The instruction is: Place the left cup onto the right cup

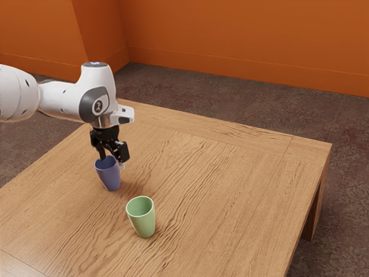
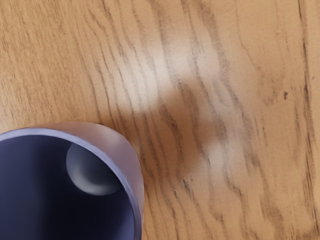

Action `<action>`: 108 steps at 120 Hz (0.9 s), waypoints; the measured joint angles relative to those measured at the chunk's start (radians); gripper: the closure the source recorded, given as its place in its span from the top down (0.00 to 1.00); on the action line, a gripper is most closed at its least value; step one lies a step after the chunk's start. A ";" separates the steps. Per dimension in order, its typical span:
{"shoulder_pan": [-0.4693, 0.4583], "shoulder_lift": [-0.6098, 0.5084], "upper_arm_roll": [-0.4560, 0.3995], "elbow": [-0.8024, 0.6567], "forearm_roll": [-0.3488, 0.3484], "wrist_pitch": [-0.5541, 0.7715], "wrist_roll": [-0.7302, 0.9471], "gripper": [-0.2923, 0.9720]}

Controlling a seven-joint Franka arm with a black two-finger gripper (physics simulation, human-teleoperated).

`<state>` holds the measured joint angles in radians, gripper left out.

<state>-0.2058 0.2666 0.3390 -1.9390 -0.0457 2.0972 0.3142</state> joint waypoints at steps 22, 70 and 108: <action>0.000 0.010 0.000 -0.027 -0.008 0.020 0.001 0.77; 0.002 0.023 0.000 -0.067 -0.023 0.057 0.001 0.75; 0.008 0.026 0.000 -0.068 -0.032 0.063 0.000 0.32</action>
<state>-0.1975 0.2925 0.3390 -2.0068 -0.0777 2.1600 0.3146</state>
